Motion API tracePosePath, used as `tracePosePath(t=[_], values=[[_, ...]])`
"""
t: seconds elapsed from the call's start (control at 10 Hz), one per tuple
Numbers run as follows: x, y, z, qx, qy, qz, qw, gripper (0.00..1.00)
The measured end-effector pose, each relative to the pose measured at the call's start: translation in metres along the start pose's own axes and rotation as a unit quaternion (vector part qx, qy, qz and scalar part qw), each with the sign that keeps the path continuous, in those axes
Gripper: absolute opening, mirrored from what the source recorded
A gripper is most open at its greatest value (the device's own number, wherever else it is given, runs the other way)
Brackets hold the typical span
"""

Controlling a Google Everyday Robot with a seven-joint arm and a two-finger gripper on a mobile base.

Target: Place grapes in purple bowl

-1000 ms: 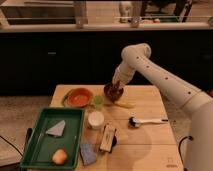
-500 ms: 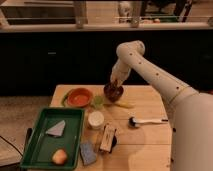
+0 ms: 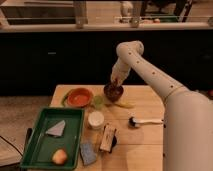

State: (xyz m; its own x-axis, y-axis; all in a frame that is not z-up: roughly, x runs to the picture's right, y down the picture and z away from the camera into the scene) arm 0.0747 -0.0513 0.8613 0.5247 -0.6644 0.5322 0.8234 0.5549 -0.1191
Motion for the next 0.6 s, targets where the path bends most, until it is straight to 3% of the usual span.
tracePosePath(t=[0.2,0.6], values=[[0.008,0.000,0.005,0.002,-0.003,0.005,1.0000,0.08],[0.018,-0.001,0.013,-0.005,-0.010,0.013,0.9999,0.48]])
